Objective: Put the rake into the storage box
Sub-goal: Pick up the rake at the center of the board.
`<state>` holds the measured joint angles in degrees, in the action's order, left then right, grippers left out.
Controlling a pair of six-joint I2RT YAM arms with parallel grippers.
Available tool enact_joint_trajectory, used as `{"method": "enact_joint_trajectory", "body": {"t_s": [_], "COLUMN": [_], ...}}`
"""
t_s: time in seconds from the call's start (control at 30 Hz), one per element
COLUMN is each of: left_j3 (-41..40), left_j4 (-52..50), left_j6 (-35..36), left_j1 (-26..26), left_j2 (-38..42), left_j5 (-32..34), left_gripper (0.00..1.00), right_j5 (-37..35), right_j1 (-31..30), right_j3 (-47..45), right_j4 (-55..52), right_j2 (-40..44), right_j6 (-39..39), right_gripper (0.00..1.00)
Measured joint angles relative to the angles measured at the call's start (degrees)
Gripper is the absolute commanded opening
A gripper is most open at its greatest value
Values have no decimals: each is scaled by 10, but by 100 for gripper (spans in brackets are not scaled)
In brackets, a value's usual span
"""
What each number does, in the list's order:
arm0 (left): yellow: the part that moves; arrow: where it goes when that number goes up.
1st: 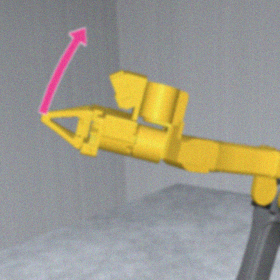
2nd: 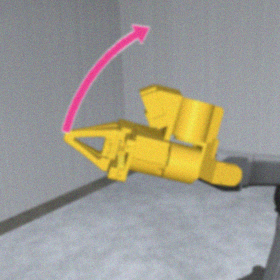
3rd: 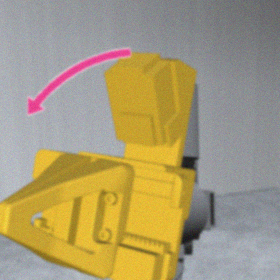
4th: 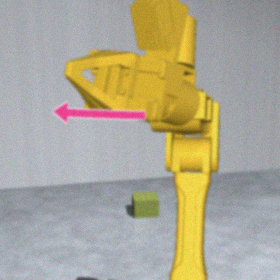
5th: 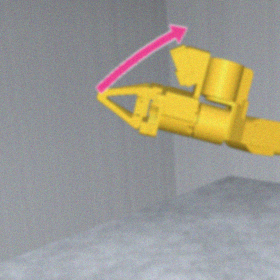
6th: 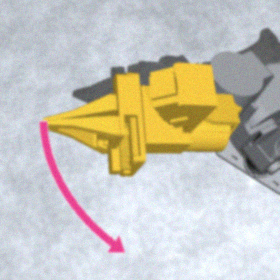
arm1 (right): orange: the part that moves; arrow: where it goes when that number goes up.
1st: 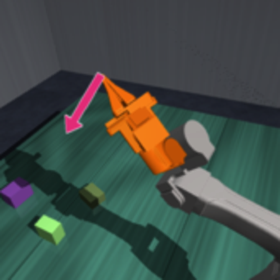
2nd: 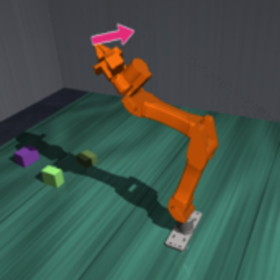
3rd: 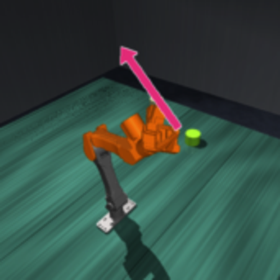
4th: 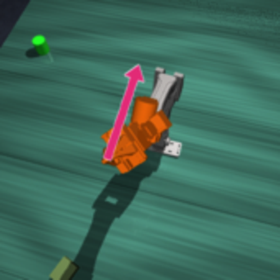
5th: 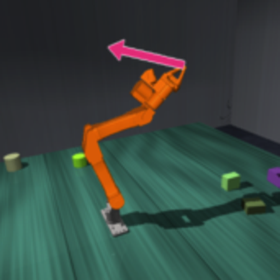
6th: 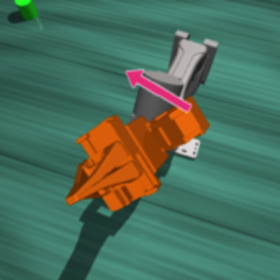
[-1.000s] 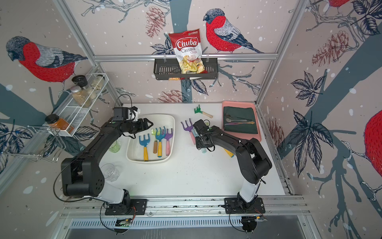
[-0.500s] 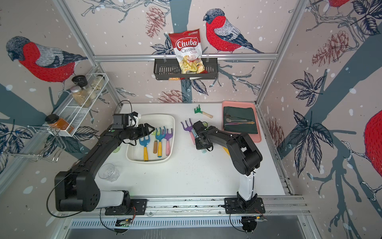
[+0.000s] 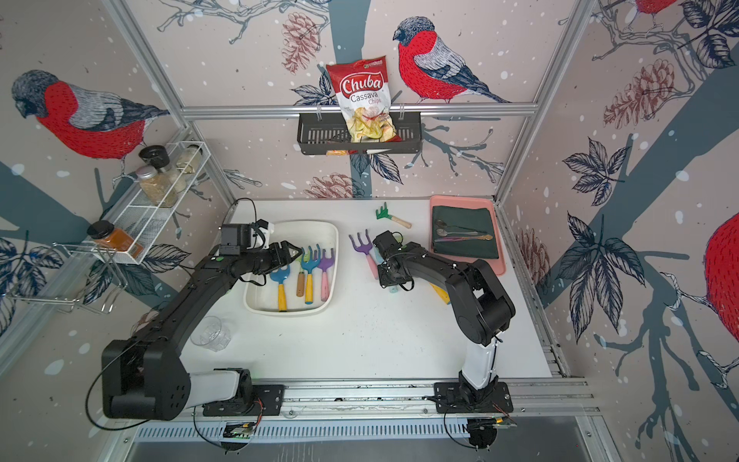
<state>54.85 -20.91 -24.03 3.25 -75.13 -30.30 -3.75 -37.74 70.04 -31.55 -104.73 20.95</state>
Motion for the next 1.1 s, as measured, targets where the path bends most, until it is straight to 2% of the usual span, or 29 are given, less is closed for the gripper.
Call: {"method": "enact_joint_trajectory", "body": {"t_s": [0.3,0.47,0.7,0.9,1.1], "left_j3": [-13,-18,-18,-17,-13], "left_j4": [56,114,174,205,221], "left_j6": [-53,-93,-135,-150,-156], "left_j1": [53,99,150,157,160], "left_j2": [2,-16,-54,-76,-91], "left_j5": [-12,-25,-31,-34,-41], "left_gripper": [78,78,71,60,38], "right_j5": [11,27,72,91,98], "right_j1": [-21,-56,-93,-124,-138], "right_j3": [-3,12,40,55,56], "right_j4": [-3,-5,0,10,11], "right_j2": [51,84,97,97,98], "right_j6": [5,24,64,80,92], "right_gripper": [19,19,19,19,20]}}
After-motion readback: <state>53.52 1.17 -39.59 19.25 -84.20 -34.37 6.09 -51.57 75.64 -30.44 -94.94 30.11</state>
